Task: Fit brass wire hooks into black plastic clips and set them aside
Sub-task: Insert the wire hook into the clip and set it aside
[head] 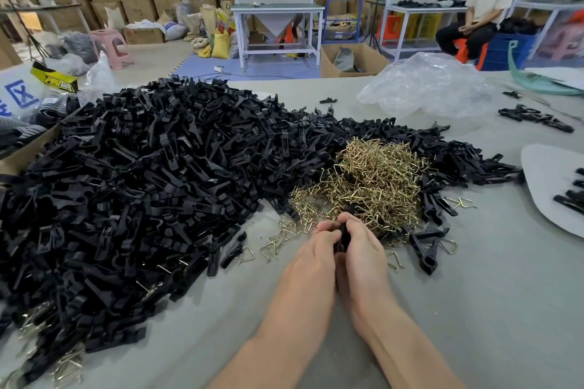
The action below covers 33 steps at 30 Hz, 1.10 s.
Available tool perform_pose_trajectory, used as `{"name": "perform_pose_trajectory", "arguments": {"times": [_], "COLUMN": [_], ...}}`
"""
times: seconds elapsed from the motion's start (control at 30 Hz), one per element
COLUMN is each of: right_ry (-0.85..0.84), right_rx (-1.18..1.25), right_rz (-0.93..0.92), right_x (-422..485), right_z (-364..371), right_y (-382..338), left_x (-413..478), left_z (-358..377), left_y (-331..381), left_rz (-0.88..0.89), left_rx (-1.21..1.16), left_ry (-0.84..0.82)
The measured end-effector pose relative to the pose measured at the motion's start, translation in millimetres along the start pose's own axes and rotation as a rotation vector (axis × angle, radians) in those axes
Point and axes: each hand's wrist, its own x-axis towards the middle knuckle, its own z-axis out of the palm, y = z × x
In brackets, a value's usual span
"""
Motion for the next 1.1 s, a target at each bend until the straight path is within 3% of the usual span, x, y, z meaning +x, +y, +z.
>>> {"name": "perform_pose_trajectory", "arguments": {"times": [0.9,1.1], "right_ry": [0.044,-0.099], "right_rx": [-0.183,0.143], "right_rz": [-0.115,0.004], "right_x": [-9,-3], "right_z": [8,6], "right_y": [5,-4], "left_x": [-2,6], "left_z": [-2,-9], "left_y": [11,-3], "left_rz": [-0.038,-0.174], "left_rx": [0.101,-0.468], "left_ry": [0.061,0.154]}}
